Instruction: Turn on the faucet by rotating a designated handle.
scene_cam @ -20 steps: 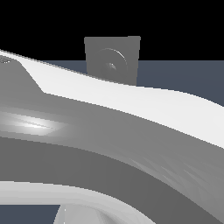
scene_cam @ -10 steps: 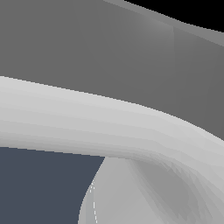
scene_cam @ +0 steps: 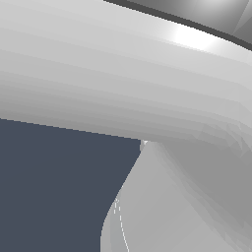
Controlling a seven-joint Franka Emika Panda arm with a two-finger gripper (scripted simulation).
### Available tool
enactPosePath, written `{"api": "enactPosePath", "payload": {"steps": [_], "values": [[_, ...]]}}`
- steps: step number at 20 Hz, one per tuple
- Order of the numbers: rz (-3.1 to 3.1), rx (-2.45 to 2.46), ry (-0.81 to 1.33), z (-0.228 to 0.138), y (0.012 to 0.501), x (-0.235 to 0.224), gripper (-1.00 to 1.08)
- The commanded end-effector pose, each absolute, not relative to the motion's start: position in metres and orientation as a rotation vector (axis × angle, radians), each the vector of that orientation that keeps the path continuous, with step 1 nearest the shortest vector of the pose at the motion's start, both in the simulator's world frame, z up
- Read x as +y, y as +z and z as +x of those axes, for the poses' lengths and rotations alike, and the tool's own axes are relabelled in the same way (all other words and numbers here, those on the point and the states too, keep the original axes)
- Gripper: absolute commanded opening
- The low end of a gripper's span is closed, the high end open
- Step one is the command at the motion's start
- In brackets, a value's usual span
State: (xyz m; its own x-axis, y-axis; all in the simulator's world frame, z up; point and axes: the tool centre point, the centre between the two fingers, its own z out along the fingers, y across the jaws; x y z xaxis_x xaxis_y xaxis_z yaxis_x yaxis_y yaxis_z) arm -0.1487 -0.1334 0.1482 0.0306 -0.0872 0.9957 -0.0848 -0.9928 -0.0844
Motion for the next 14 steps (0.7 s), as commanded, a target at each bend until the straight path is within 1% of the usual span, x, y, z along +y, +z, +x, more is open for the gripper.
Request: {"api": "enactPosePath", "payload": {"steps": [1,14], "values": [[-2.245,0.224,-2.159,-0.148,0.147,-0.131,-1.0],[-2.246,0.193,-2.189,-0.147,0.198,-0.145,-1.0]]}}
